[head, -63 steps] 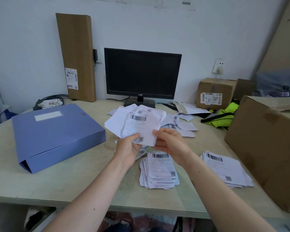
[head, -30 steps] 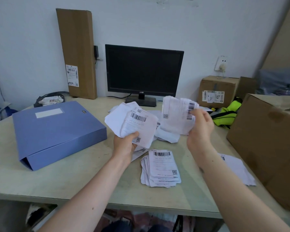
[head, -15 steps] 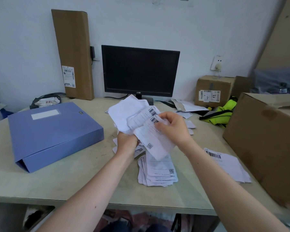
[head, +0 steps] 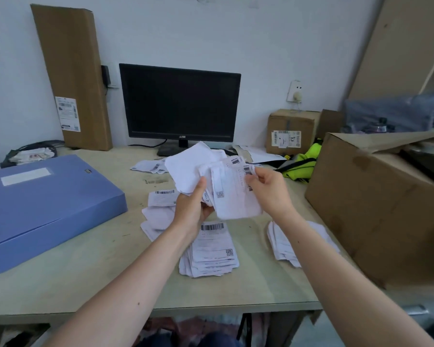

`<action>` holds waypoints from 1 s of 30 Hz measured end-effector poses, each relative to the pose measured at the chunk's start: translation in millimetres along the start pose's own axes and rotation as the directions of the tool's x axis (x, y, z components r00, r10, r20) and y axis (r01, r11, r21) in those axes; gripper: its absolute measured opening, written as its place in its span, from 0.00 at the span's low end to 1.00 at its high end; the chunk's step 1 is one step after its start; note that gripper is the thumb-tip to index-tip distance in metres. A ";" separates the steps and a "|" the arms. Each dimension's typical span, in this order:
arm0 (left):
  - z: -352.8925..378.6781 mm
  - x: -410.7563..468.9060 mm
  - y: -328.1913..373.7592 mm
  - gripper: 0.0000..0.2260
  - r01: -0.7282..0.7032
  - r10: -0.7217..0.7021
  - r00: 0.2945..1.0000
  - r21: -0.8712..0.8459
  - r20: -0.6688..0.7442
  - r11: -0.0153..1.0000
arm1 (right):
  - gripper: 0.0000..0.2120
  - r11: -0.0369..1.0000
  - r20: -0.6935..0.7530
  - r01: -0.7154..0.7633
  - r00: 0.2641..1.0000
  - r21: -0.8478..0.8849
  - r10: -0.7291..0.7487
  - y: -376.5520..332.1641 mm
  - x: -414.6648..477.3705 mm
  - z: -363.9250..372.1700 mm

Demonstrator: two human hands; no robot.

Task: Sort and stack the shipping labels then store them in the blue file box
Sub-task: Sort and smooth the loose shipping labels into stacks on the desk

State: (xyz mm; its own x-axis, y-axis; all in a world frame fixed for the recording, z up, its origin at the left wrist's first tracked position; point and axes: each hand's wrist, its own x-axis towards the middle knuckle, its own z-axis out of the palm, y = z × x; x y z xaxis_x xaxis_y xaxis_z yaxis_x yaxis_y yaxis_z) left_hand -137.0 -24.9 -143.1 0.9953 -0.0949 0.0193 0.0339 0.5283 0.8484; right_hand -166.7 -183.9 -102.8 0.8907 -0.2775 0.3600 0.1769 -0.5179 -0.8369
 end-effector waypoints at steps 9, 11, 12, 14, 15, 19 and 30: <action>19.9 0.5 -15.1 0.04 0.019 -0.020 1.000 -0.008 -0.017 1.000 | 0.09 0.996 -0.262 -0.071 0.962 0.050 0.081 5.4 4.0 -49.5; 20.0 2.7 -17.4 0.04 0.017 -0.017 0.999 -0.009 -0.041 1.000 | 0.10 0.992 -0.251 -0.106 0.964 -0.069 0.086 7.6 8.5 -61.0; 19.7 3.4 -18.1 0.04 0.016 -0.016 0.998 -0.004 -0.056 1.000 | 0.10 0.975 -0.212 -0.130 0.973 -0.179 0.091 10.3 11.1 -65.5; 18.5 4.5 -19.9 0.04 0.017 -0.017 0.997 0.000 -0.072 1.000 | 0.11 0.885 -0.082 -0.157 0.988 -0.439 0.134 18.3 12.8 -69.8; 17.5 4.9 -20.8 0.04 0.017 -0.017 0.998 0.003 -0.066 1.000 | 0.11 0.824 -0.016 -0.149 0.986 -0.547 0.168 24.7 11.7 -69.1; 14.1 3.6 -20.8 0.05 0.034 -0.034 0.999 0.005 -0.030 0.999 | 0.11 0.617 0.099 -0.109 0.951 -0.780 0.294 52.7 0.0 -63.0; 0.5 1.8 -11.9 0.05 0.047 -0.048 0.999 0.169 0.003 0.984 | 0.17 0.901 0.070 0.311 0.950 -0.304 -0.304 -5.7 0.0 -18.3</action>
State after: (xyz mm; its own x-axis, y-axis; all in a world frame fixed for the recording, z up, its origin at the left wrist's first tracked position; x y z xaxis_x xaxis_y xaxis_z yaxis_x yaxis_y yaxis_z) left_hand -135.7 -31.7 -152.9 0.9923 -0.1224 -0.0202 0.0648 0.3727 0.9257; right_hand -175.4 -195.8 -90.5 0.8218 -0.0494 0.5677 0.3087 -0.7987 -0.5164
